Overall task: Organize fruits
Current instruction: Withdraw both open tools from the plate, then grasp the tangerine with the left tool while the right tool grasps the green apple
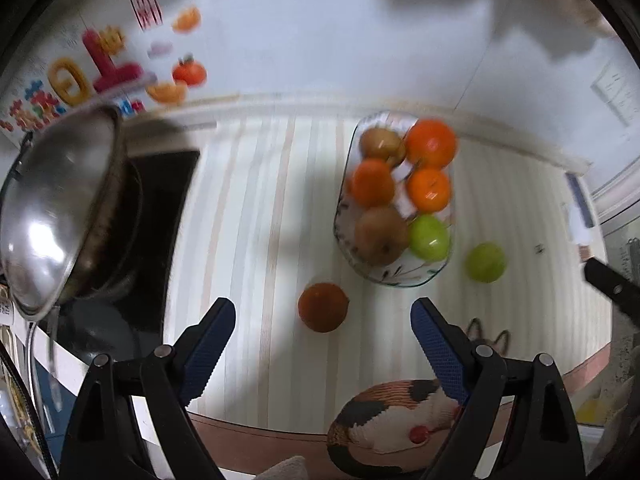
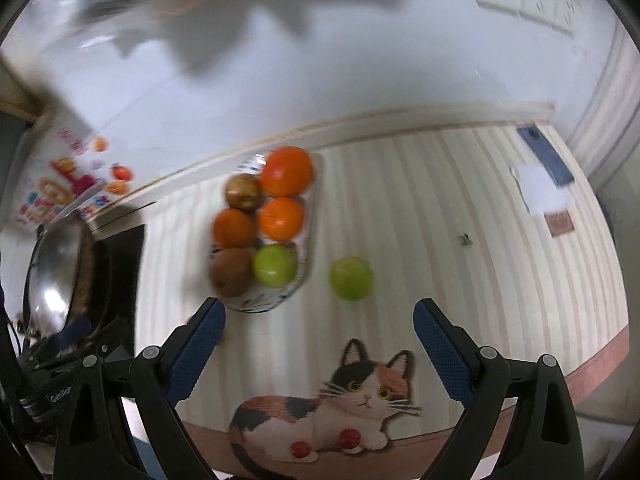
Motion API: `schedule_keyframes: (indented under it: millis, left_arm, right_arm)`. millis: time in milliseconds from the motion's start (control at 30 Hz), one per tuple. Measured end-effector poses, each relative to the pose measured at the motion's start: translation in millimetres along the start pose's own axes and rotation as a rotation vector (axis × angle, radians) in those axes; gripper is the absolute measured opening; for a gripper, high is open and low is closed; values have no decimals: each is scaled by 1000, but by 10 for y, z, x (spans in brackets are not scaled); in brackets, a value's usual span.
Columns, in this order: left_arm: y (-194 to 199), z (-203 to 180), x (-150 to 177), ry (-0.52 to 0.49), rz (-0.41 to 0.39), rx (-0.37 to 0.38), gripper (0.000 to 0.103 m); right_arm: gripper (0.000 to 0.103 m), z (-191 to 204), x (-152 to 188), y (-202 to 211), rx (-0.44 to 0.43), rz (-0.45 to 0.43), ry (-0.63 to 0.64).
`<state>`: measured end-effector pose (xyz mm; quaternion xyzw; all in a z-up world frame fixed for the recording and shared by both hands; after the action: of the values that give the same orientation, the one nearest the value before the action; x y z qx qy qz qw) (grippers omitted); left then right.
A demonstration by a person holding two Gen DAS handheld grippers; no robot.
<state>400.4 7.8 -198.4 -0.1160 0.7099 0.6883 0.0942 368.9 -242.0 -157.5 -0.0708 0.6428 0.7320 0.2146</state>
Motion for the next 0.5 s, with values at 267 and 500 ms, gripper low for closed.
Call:
schedule_keyframes:
  millis: [267,500]
  left_arm:
    - [-874,102,-74,52,183,-17,90]
    - [-1374,34,-76,57,290,14,90]
  right_arm:
    - [97,-545,-109,-871,-31,127,-115]
    - [89,-551,-148,-1570,-127,224,-157]
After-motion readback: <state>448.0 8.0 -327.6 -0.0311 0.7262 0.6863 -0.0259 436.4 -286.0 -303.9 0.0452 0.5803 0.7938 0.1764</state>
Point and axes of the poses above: each gripper's, at about its wrist camera, not at the fingertips, and y roughly against the way its jaws point, z to its left, x to its underside, the point moved 1 cm from there along -y, roughly the way its jaws point, and after that the axes turned 2 degrees about y, right-handed, at the moved point
